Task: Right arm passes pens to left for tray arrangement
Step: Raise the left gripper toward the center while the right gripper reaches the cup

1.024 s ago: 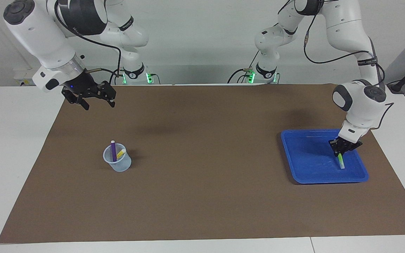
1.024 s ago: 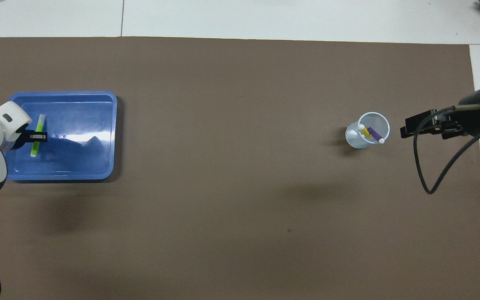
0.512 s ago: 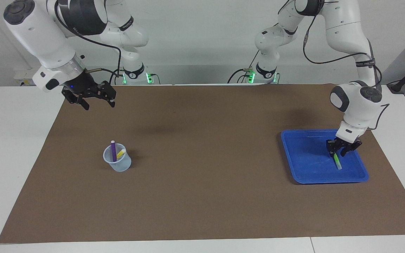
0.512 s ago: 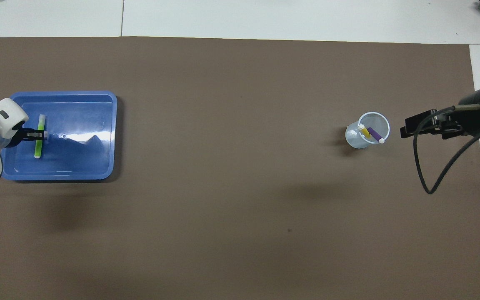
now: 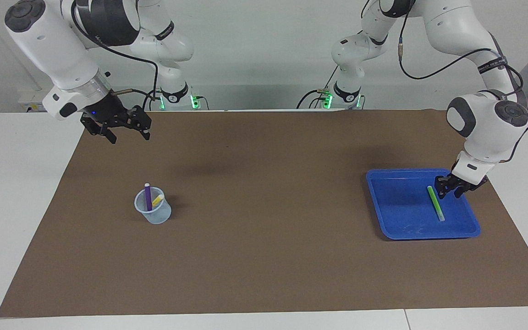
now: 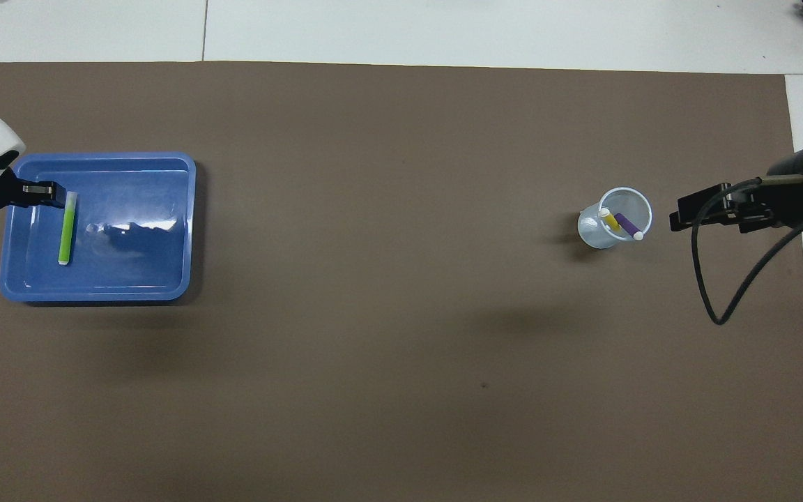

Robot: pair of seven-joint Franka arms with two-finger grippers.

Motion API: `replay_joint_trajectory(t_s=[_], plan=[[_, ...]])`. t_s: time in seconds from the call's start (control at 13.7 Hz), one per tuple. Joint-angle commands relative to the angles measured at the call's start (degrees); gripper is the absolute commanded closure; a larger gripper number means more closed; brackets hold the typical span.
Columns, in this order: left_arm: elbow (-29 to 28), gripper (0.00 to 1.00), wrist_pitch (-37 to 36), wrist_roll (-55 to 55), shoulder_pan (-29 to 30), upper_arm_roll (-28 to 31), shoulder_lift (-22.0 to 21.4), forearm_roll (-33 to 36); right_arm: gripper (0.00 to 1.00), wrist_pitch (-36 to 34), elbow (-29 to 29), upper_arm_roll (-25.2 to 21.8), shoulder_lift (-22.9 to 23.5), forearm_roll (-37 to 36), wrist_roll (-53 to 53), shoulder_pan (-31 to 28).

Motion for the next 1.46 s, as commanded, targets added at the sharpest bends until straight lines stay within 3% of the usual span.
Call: replay_joint_trajectory(t_s=[0.0, 0.07, 0.22, 0.37, 0.51, 0.8, 1.39], plan=[[0.65, 0.39, -3.99, -5.30, -1.65, 0.03, -2.04, -2.49, 0.00, -0.52, -1.43, 0.47, -1.48, -1.12, -1.43, -0.47], [0.74, 0.29, -5.91, -8.01, -2.44, 0.02, -3.35, -4.41, 0.00, -0.52, -1.43, 0.38, -1.48, -1.12, -1.42, -0.47], [1.01, 0.28, -11.09, -15.65, -5.24, -0.33, -6.08, -8.20, 0.00, -0.43, -1.52, 0.38, -1.48, -1.12, -1.34, -0.47], [1.01, 0.18, -14.97, -26.61, -9.98, -0.42, -7.58, -9.70, 0.00, -0.43, -1.52, 0.38, -1.56, -1.12, -1.34, -0.47], [0.92, 0.15, -16.21, -36.56, -14.82, -0.59, -8.11, -9.88, 0.00, -0.26, -1.61, 0.38, -1.56, -1.20, -1.34, -0.65], [0.74, 0.00, -17.53, -50.55, -20.45, -1.21, -9.78, -15.67, 0.00, 0.10, -1.79, 0.29, -1.74, -2.43, -1.42, -1.26], [0.92, 0.00, -16.31, -65.77, -23.37, -3.23, -13.03, -31.92, 0.00, 5.97, -9.59, 0.29, -4.98, -3.23, -1.86, -3.37]])
